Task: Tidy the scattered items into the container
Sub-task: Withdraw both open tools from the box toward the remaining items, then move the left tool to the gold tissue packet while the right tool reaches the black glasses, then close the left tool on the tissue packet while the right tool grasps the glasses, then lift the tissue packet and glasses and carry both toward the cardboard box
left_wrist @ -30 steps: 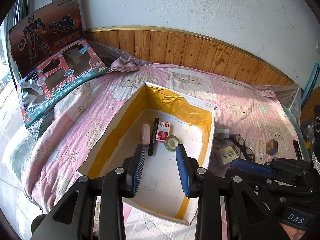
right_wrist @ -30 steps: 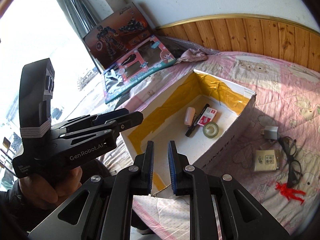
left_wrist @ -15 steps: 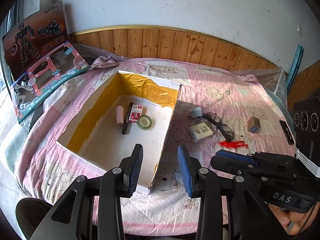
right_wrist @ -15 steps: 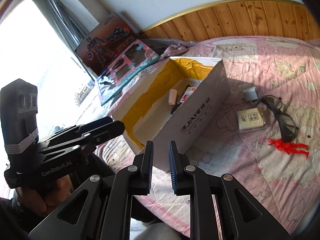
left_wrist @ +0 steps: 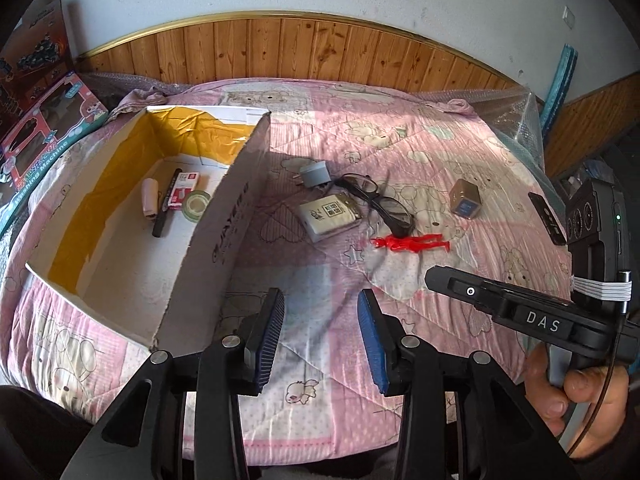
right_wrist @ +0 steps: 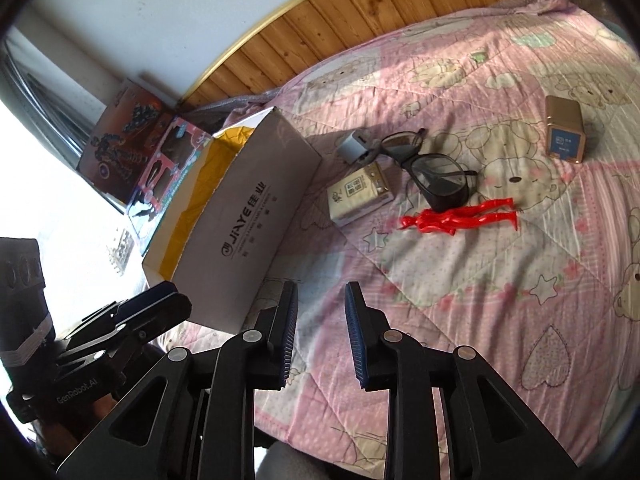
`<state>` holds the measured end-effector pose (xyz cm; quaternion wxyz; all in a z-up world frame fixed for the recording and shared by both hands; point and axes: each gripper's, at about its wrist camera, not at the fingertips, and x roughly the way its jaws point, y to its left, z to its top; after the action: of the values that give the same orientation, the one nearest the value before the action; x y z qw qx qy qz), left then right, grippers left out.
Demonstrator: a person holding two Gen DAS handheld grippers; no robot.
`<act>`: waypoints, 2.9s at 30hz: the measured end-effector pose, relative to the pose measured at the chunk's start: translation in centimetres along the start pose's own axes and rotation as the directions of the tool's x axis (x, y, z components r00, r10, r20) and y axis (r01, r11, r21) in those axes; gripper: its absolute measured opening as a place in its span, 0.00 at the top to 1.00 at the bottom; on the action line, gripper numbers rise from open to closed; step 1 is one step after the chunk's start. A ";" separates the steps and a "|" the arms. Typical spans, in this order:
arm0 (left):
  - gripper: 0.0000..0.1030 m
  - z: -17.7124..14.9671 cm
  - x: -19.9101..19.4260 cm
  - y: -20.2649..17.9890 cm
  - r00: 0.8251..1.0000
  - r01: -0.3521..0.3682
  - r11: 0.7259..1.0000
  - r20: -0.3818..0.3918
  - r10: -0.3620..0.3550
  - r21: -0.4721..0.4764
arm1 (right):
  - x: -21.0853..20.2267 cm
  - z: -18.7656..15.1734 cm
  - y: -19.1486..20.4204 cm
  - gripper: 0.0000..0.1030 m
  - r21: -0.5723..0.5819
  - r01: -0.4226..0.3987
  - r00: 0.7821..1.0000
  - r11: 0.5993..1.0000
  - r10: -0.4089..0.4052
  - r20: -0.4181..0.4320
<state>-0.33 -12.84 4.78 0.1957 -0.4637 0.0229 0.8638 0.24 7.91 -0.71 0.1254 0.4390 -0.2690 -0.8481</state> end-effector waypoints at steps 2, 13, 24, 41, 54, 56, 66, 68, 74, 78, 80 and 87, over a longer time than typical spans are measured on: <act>0.56 0.2 1.1 -0.9 1.000 0.009 1.000 -0.013 -0.009 0.018 | 0.0 0.3 -1.0 0.70 0.014 0.020 1.000 1.000 -0.020 0.002; 0.56 1.9 6.3 -2.8 0.990 0.104 0.994 -0.093 -0.105 -0.019 | 3.3 5.9 -6.4 0.64 -0.103 0.244 0.968 0.964 -0.248 -0.031; 0.55 3.8 10.7 -0.4 0.992 0.045 0.997 -0.111 -0.052 -0.059 | 9.2 9.4 -4.2 0.54 -0.306 0.264 0.957 0.915 -0.288 -0.035; 0.48 5.3 19.7 -2.6 0.952 0.247 0.969 -0.192 -0.239 0.017 | 11.5 13.1 -9.6 0.51 -0.291 0.294 0.924 0.910 -0.349 -0.157; 0.38 8.8 24.1 -2.7 0.992 0.091 0.980 -0.105 -0.073 0.177 | 14.7 13.1 -9.4 0.41 -0.389 0.271 0.926 0.880 -0.349 -0.143; 0.39 8.3 24.7 -2.4 0.988 0.108 0.982 -0.129 -0.088 0.157 | 14.8 13.3 -9.3 0.44 -0.384 0.267 0.926 0.884 -0.345 -0.151; 0.39 7.6 24.0 -2.5 0.992 0.077 0.988 -0.114 -0.062 0.136 | 14.1 14.2 -10.1 0.47 -0.328 0.243 0.925 0.913 -0.320 -0.205; 0.33 7.9 24.7 -3.4 0.991 0.072 0.983 -0.124 -0.051 0.170 | 14.9 13.9 -9.6 0.41 -0.360 0.248 0.933 0.899 -0.322 -0.162; 0.51 8.3 24.0 -3.3 0.993 0.046 0.986 -0.115 -0.028 0.163 | 13.8 14.8 -10.4 0.61 -0.249 0.214 0.946 0.945 -0.263 -0.188; 0.51 8.2 21.7 -2.5 0.995 0.055 0.992 -0.089 -0.045 0.115 | 12.5 15.3 -10.4 0.61 -0.190 0.173 0.961 0.966 -0.208 -0.183; 0.51 8.2 20.6 -2.0 0.994 0.071 0.994 -0.085 -0.064 0.081 | 11.8 15.4 -9.9 0.61 -0.181 0.155 0.967 0.971 -0.186 -0.172; 0.51 8.3 16.9 -1.4 0.996 0.072 0.997 -0.050 -0.071 0.021 | 10.1 15.0 -8.5 0.61 -0.147 0.084 0.982 0.986 -0.107 -0.156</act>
<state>-14.74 -4.41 -3.95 0.2313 -0.4831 0.0210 0.8442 -17.64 15.59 -5.38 0.1364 0.5098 -0.1764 -0.8309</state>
